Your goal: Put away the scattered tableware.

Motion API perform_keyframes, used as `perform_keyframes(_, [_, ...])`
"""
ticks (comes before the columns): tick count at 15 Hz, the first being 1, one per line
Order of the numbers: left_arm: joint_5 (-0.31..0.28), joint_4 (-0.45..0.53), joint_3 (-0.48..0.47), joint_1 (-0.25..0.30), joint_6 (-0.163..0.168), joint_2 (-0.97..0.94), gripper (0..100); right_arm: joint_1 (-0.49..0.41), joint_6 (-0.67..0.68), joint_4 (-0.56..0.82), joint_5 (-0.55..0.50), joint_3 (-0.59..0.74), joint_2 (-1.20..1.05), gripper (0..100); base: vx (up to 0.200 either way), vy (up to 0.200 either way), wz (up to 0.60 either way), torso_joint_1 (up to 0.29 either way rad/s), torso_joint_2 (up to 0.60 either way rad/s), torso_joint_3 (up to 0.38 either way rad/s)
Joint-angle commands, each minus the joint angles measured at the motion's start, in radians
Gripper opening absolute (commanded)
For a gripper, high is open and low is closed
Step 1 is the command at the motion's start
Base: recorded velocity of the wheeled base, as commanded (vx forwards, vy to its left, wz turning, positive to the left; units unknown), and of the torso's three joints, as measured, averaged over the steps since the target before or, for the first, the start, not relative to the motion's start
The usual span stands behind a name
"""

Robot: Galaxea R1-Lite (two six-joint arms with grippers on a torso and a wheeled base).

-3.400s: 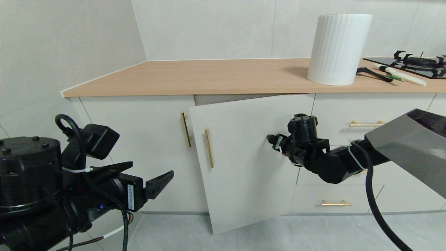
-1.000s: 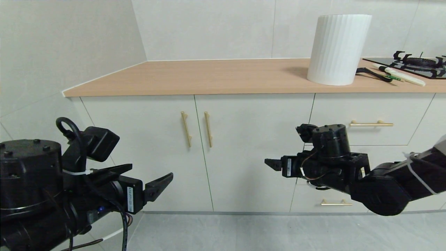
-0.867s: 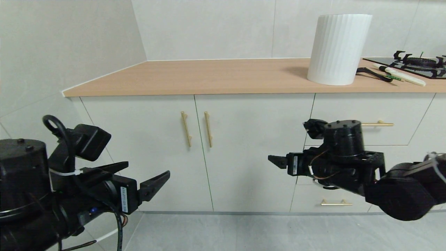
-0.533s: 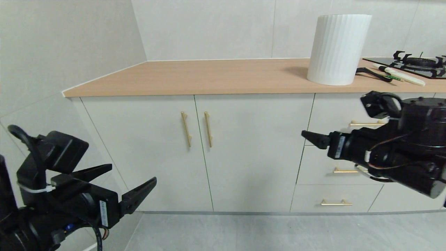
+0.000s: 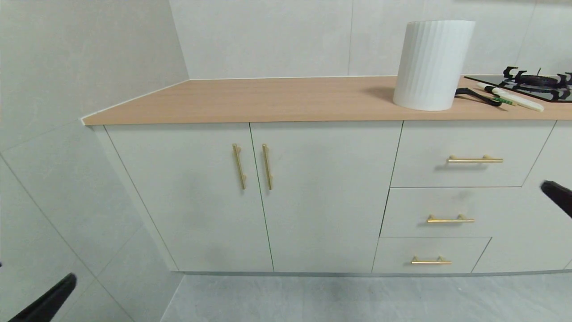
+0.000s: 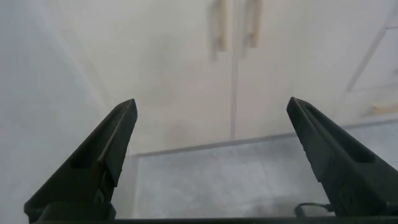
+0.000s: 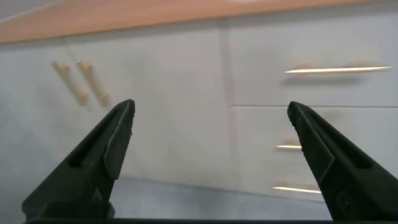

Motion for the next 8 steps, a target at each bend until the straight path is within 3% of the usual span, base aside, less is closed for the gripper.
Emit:
perform_keyframes(1, [0.005,0.249,-0.088,0.127,0.002,-0.328,100,-0.115,-0.104,0.262,-0.008,0.06,-0.459,100,0.0,0.0,0.0,0.0,0.0,0.0])
perform_keyframes(3, [0.003,0.348,-0.08,0.186,0.003,-0.449,100,-0.161,-0.174,0.449,-0.012,0.032,-0.612,100,0.0,0.0,0.0,0.0,0.0,0.0])
perform_keyframes(4, [0.059,0.38,-0.086,0.202,-0.015,-0.456,100,-0.213,-0.19,0.56,-0.012,-0.024,-0.669,100,0.0,0.0,0.0,0.0,0.0,0.0])
perform_keyframes(5, [0.135,0.369,-0.088,0.205,-0.041,-0.456,100,-0.258,-0.19,0.609,-0.012,-0.064,-0.692,100,0.0,0.0,0.0,0.0,0.0,0.0])
perform_keyframes(6, [0.168,0.357,-0.088,0.212,-0.041,-0.456,100,-0.308,-0.19,0.624,-0.012,-0.078,-0.706,100,0.0,0.0,0.0,0.0,0.0,0.0])
perform_keyframes(8, [0.161,0.354,-0.082,0.288,-0.041,-0.476,100,-0.368,-0.19,0.633,-0.002,-0.057,-0.78,100,0.0,0.0,0.0,0.0,0.0,0.0])
